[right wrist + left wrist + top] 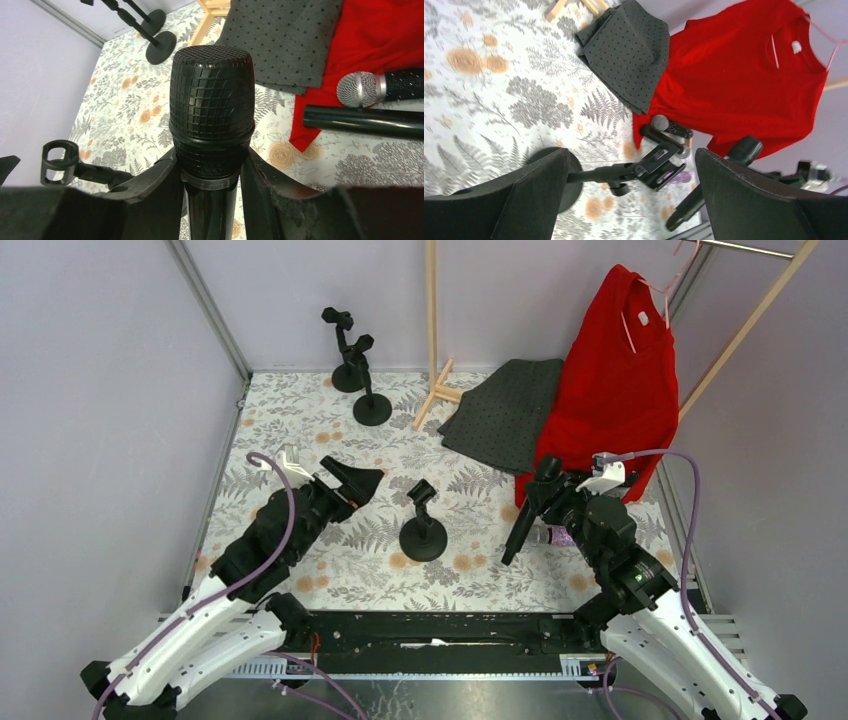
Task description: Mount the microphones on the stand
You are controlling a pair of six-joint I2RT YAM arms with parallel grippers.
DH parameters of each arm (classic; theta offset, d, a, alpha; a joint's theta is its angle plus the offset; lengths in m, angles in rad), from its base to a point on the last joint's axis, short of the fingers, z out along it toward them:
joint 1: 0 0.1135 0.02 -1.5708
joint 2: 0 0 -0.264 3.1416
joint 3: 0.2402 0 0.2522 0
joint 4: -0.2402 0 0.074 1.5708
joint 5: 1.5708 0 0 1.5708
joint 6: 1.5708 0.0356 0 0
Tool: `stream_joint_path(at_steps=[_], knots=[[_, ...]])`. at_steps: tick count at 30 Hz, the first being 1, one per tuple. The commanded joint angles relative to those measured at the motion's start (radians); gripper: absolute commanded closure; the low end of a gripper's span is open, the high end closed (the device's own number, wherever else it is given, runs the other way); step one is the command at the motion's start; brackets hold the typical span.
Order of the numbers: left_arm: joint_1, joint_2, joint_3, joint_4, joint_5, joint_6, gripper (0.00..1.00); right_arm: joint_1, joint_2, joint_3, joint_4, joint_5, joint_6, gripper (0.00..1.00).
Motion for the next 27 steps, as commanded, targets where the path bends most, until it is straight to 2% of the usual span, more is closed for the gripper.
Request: stream_joint_path(at_steps=[1, 6, 15, 22, 27], knots=[[-0.001, 0.055, 0.084, -0.126, -0.025, -0.235, 0.01, 0.001, -0.002, 0.061, -0.04, 0.084, 0.054, 1.0], [-0.001, 0.078, 0.098, -0.028, 0.089, -0.251, 0.01, 0.002, 0.044, 0.125, -0.15, 0.12, 0.106, 1.0], [-0.002, 0.268, 0.299, -0.181, 0.156, -0.176, 0.01, 0.002, 0.066, 0.133, -0.188, 0.135, 0.146, 1.0], [-0.003, 0.325, 0.343, -0.255, 0.139, -0.29, 0.01, 0.001, 0.054, 0.134, -0.212, 0.156, 0.139, 0.99], [-0.01, 0.408, 0.363, -0.294, 0.207, -0.362, 0.01, 0.001, 0.045, 0.128, -0.224, 0.17, 0.139, 0.99]])
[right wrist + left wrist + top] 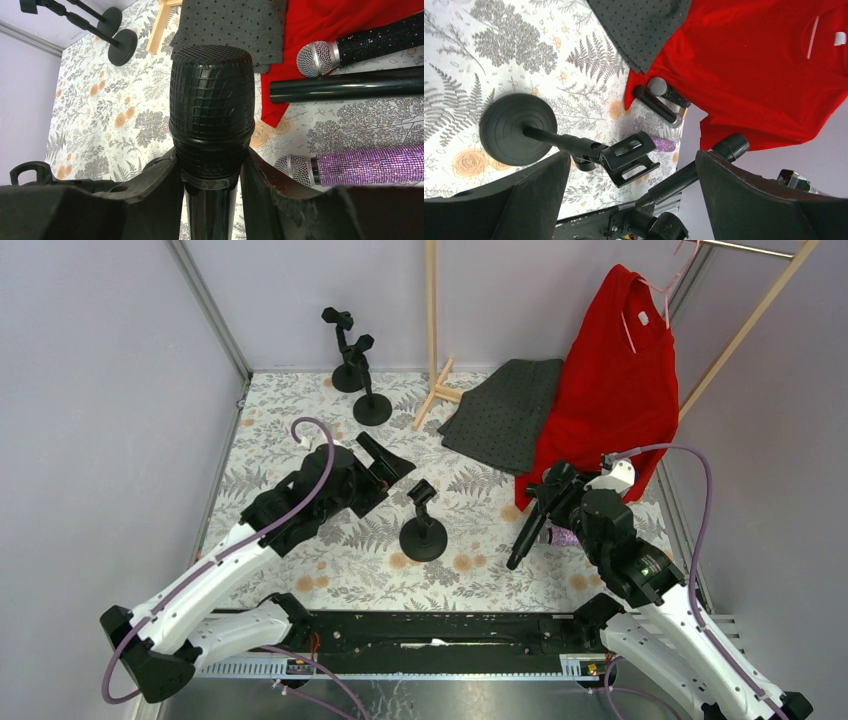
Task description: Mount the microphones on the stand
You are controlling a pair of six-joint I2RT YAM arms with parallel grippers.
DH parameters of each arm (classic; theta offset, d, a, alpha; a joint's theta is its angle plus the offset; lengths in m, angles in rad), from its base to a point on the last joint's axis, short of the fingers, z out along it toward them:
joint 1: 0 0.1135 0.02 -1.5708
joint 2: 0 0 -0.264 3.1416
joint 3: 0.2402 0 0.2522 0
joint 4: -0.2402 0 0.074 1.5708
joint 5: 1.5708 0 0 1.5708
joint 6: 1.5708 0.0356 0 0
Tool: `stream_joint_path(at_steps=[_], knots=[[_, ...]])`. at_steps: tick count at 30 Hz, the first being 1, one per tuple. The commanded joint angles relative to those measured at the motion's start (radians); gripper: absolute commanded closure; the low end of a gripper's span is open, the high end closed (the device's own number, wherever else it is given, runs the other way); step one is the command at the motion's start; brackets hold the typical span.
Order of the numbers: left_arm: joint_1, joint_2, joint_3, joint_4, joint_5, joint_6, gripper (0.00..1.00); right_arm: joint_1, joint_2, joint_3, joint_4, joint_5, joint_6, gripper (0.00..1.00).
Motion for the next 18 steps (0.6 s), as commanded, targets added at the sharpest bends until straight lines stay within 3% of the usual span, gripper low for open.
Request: stream_joint_path(at_steps=[1, 18], knots=[[-0.017, 0.062, 0.041, -0.041, 0.059, -0.104, 0.01, 0.002, -0.013, 0.02, 0.008, 0.05, 0.014, 0.99], [-0.118, 0.206, 0.107, -0.078, -0.037, -0.205, 0.01, 0.001, -0.007, 0.006, 0.005, 0.059, -0.002, 0.99]])
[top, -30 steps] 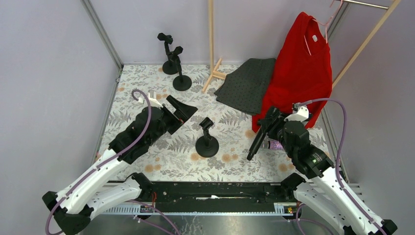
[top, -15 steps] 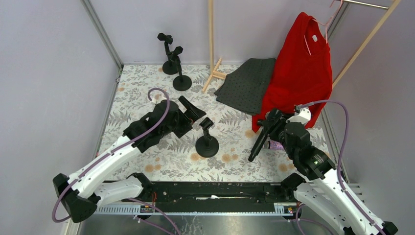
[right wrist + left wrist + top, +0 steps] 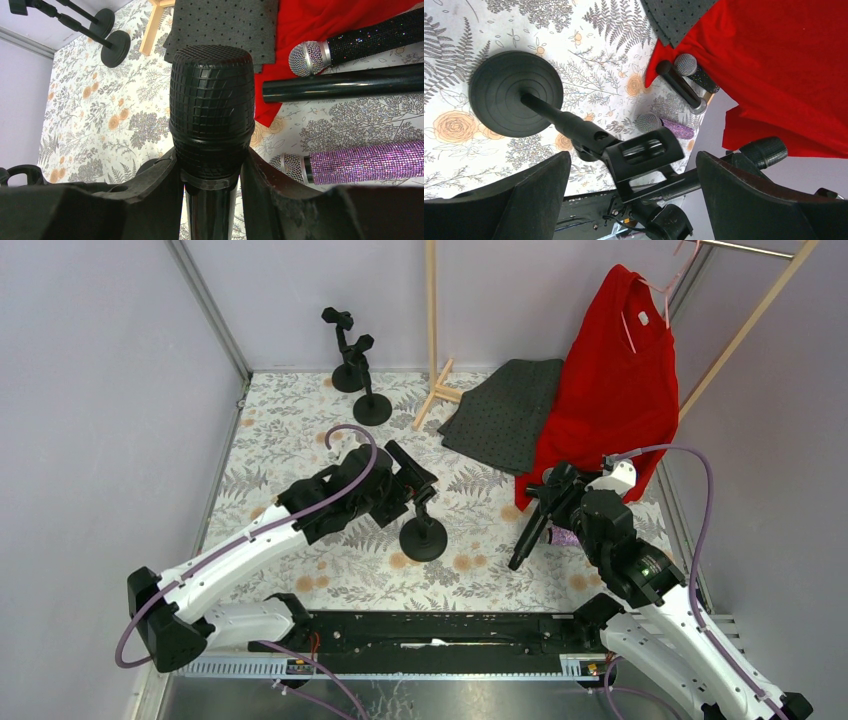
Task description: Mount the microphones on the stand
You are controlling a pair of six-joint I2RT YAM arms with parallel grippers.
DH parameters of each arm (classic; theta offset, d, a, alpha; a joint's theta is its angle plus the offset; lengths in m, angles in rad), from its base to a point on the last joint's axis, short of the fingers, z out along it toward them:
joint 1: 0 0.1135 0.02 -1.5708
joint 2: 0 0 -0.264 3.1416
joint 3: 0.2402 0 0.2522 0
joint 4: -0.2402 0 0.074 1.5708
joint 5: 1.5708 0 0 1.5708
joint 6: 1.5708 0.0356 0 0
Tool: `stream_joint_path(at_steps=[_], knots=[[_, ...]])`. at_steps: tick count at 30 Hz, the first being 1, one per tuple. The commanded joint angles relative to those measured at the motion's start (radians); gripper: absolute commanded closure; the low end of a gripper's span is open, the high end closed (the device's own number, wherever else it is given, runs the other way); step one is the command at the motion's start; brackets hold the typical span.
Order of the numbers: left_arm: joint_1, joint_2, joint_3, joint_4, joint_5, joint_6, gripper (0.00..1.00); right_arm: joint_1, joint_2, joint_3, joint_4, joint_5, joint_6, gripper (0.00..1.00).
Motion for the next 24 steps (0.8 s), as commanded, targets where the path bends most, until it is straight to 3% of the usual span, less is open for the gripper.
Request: stream_joint_path(at_steps=[1, 13, 24], knots=[[-0.019, 0.029, 0.062, -0.019, -0.031, -0.063, 0.01, 0.002, -0.001, 0.005, 0.026, 0.035, -0.002, 0.99], [-0.051, 0.083, 0.106, -0.094, -0.09, -0.091, 0.02, 0.002, -0.022, -0.017, 0.02, 0.054, -0.014, 0.98], [-0.06, 0.137, 0.156, -0.133, -0.086, 0.015, 0.17, 0.002, -0.043, -0.038, 0.016, 0.064, -0.007, 0.97]])
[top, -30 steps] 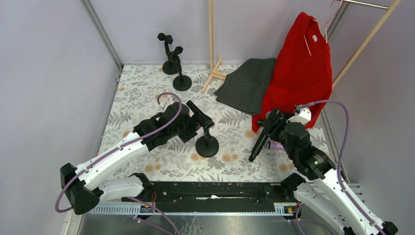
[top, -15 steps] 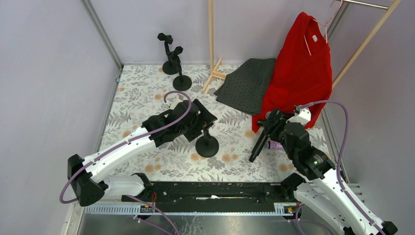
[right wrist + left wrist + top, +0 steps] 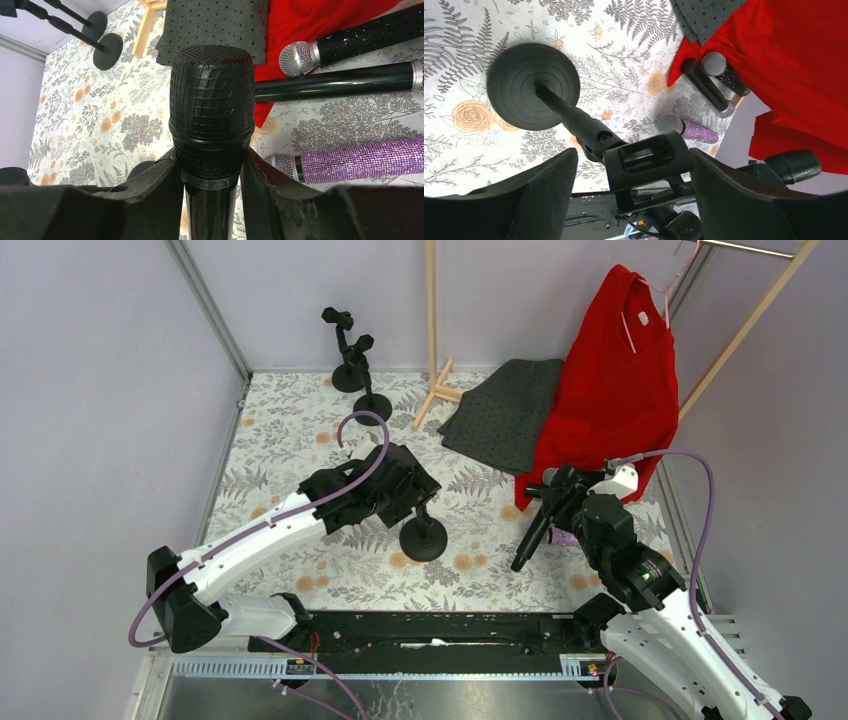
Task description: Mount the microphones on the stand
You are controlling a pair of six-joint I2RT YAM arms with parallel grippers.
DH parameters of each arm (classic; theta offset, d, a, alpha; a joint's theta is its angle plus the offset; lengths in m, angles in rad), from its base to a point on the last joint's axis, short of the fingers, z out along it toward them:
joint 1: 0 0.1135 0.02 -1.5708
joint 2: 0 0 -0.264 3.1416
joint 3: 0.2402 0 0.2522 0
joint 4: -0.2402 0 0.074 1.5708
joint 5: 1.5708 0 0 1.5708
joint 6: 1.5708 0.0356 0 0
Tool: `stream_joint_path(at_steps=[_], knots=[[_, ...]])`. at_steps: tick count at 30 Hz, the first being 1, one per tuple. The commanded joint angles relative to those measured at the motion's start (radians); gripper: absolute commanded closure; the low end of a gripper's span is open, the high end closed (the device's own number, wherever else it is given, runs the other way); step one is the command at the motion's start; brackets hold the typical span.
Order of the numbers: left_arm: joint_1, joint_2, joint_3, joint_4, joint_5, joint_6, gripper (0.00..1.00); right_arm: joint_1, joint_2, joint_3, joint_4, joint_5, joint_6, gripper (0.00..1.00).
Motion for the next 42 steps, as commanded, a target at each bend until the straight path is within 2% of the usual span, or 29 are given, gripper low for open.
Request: stream_joint_path(at_steps=[1, 10, 16, 24, 28, 32, 36, 42], knots=[[-0.006, 0.013, 0.046, -0.017, -0.016, 0.046, 0.2, 0.001, -0.015, -0.013, 0.019, 0.042, 0.002, 0.97], [-0.006, 0.008, 0.063, -0.016, -0.032, 0.095, 0.35, 0.002, -0.014, -0.012, 0.019, 0.046, -0.002, 0.97], [-0.007, 0.04, 0.111, -0.016, -0.01, 0.222, 0.45, 0.001, -0.021, -0.019, 0.02, 0.05, -0.002, 0.97], [-0.006, 0.134, 0.232, -0.01, 0.04, 0.542, 0.49, 0.002, -0.03, -0.023, 0.015, 0.049, -0.002, 0.97], [-0.007, 0.196, 0.306, -0.011, 0.114, 0.786, 0.49, 0.002, -0.039, -0.027, 0.008, 0.056, -0.002, 0.96], [-0.007, 0.27, 0.392, -0.077, 0.15, 0.989, 0.48, 0.002, -0.049, -0.028, 0.01, 0.062, -0.004, 0.95], [-0.006, 0.333, 0.449, -0.115, 0.148, 1.125, 0.48, 0.001, -0.047, -0.024, 0.012, 0.059, -0.01, 0.96], [-0.005, 0.405, 0.527, -0.162, 0.246, 1.272, 0.5, 0.002, -0.043, -0.014, 0.005, 0.051, -0.024, 0.96]])
